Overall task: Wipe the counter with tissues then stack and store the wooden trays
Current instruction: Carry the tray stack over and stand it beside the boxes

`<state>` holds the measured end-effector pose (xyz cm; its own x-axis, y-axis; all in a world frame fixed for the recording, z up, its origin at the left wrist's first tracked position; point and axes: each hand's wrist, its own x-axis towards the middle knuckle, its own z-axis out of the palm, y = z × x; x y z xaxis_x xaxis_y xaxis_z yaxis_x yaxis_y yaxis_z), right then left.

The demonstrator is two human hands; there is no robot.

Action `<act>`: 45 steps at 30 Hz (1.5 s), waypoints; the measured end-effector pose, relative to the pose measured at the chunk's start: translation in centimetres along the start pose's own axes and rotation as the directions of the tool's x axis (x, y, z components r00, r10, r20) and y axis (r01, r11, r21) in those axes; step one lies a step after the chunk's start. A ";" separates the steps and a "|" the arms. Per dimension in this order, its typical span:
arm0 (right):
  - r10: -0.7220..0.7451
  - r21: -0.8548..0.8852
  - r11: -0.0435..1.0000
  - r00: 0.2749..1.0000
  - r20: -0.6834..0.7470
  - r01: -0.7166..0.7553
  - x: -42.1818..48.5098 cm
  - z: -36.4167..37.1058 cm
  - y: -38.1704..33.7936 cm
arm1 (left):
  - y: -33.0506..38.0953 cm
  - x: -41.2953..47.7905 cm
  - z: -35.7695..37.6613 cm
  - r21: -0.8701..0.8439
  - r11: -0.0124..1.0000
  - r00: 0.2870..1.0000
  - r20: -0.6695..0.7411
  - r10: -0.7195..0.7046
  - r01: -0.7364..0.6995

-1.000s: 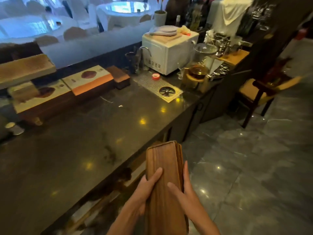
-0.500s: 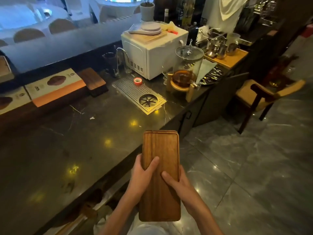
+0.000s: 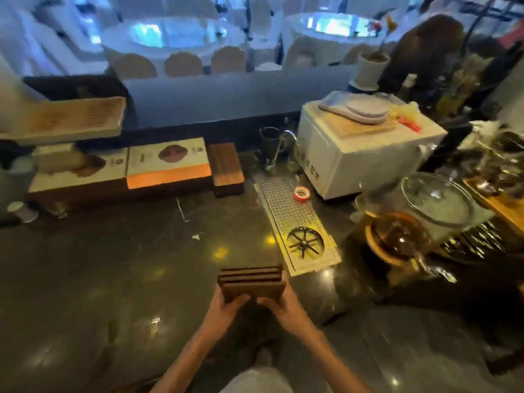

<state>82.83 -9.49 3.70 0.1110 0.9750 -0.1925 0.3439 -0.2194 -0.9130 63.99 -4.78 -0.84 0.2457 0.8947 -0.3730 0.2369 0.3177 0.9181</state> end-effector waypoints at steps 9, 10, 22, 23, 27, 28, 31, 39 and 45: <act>0.084 0.045 0.995 0.980 0.183 -0.093 1.9 -0.8 4.1 | -0.9 -0.5 2.5 -0.152 0.988 0.989 -0.137 -0.056 0.035; 0.069 0.044 0.996 0.977 0.203 -0.079 2.1 -0.9 4.1 | -1.1 -0.6 2.8 -0.162 0.986 0.987 -0.148 -0.066 0.041; 0.026 0.164 0.980 0.892 0.452 -0.112 7.7 -8.2 0.8 | 6.9 1.4 9.8 -0.465 0.884 0.909 -0.350 -0.226 0.041; 0.030 0.162 0.980 0.889 0.457 -0.116 8.0 -8.5 0.2 | 7.1 1.8 9.8 -0.460 0.886 0.908 -0.343 -0.239 0.060; 0.054 0.224 0.962 0.917 0.396 -0.154 10.2 -8.8 -2.1 | 9.6 4.9 8.5 -0.416 0.905 0.917 -0.322 -0.238 0.089; 0.079 0.235 0.956 0.922 0.378 -0.178 10.8 -8.6 -2.6 | 10.2 5.8 8.0 -0.402 0.911 0.917 -0.324 -0.234 0.090; 0.111 0.262 0.942 0.931 0.348 -0.210 12.8 -8.2 -3.6 | 12.0 8.6 6.5 -0.317 0.944 0.925 -0.325 -0.198 0.090; 0.200 0.234 0.942 0.961 0.190 -0.242 20.3 -6.8 -5.3 | 15.9 16.3 3.1 -0.258 0.948 0.942 -0.229 -0.245 0.184; 0.165 0.228 0.953 0.973 0.161 -0.199 33.1 -6.7 -9.1 | 21.1 26.5 -1.5 -0.354 0.923 0.945 -0.219 -0.241 0.153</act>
<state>89.61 24.56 8.07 0.0145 0.9182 -0.3960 0.0935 -0.3955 -0.9137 74.05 26.13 8.91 -0.0309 0.8381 -0.5447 -0.0762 0.5414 0.8373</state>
